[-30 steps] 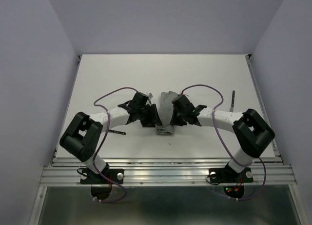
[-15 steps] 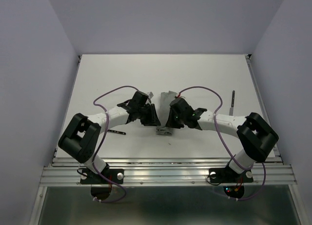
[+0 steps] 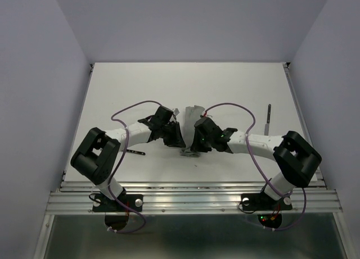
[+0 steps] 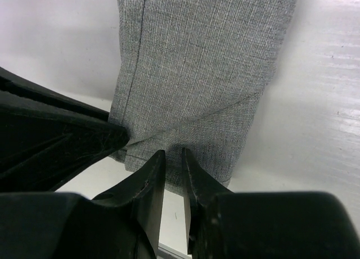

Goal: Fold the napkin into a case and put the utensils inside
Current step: Fold the 2/3-rectangle-folded napkin at the center of the board.

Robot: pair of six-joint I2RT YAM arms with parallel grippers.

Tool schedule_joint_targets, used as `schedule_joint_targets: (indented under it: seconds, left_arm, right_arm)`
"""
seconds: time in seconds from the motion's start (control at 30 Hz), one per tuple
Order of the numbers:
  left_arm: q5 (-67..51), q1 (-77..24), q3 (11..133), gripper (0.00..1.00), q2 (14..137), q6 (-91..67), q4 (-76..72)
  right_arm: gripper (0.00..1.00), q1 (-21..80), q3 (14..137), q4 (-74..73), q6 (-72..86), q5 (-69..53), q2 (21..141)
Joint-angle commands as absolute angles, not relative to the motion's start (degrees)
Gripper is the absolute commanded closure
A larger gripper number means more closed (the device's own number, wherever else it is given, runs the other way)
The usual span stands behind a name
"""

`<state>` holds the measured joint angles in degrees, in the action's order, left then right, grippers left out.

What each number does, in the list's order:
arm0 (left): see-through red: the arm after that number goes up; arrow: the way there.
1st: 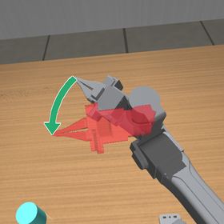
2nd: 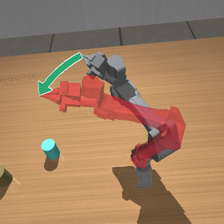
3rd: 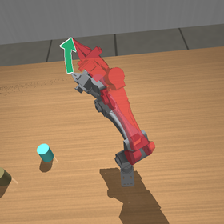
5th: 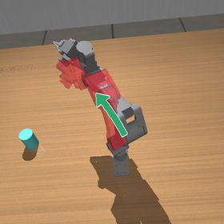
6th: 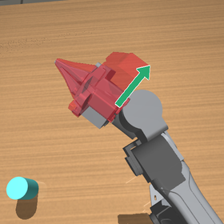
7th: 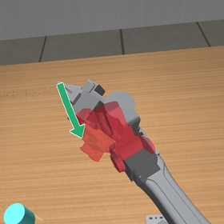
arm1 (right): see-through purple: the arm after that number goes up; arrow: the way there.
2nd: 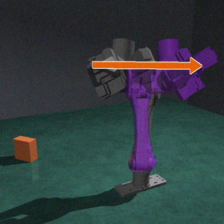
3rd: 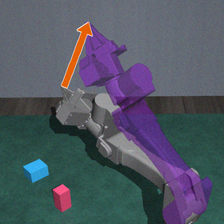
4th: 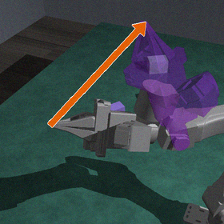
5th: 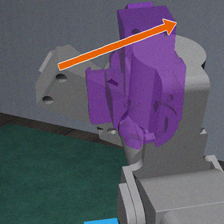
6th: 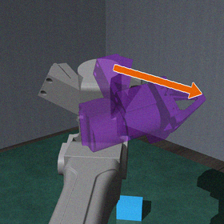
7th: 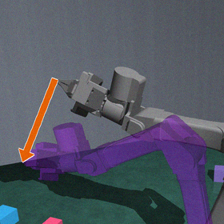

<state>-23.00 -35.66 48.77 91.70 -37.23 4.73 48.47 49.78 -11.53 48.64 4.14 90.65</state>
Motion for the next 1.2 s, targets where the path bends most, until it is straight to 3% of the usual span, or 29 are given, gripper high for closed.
schedule_joint_targets:
  seconds: [0.0, 0.1, 0.23, 0.8, 1.17]
  left_arm:
    - [-24.3, -36.1, 50.8, 0.77, 92.0, -36.3, 5.0]
    - [-24.6, -36.1, 51.0, 0.91, 92.3, -36.6, 4.8]
    - [-26.4, -36.0, 51.1, 1.0, 92.6, -37.1, 4.6]
    - [-32.0, -36.2, 48.9, 1.0, 93.2, -39.6, 1.9]
    - [-31.6, -36.2, 47.3, 1.0, 99.0, -39.0, 1.5]
  right_arm:
    - [0.76, 50.3, 49.1, -10.8, 50.1, 5.4, 88.2]
    - [0.76, 50.8, 49.3, -10.7, 50.4, 6.0, 88.6]
    - [0.76, 50.8, 49.7, -11.2, 50.5, 6.9, 89.4]
    - [0.77, 52.5, 49.2, -9.8, 51.3, 9.8, 94.7]
    - [0.76, 52.5, 47.6, -10.1, 53.1, 16.2, 86.7]
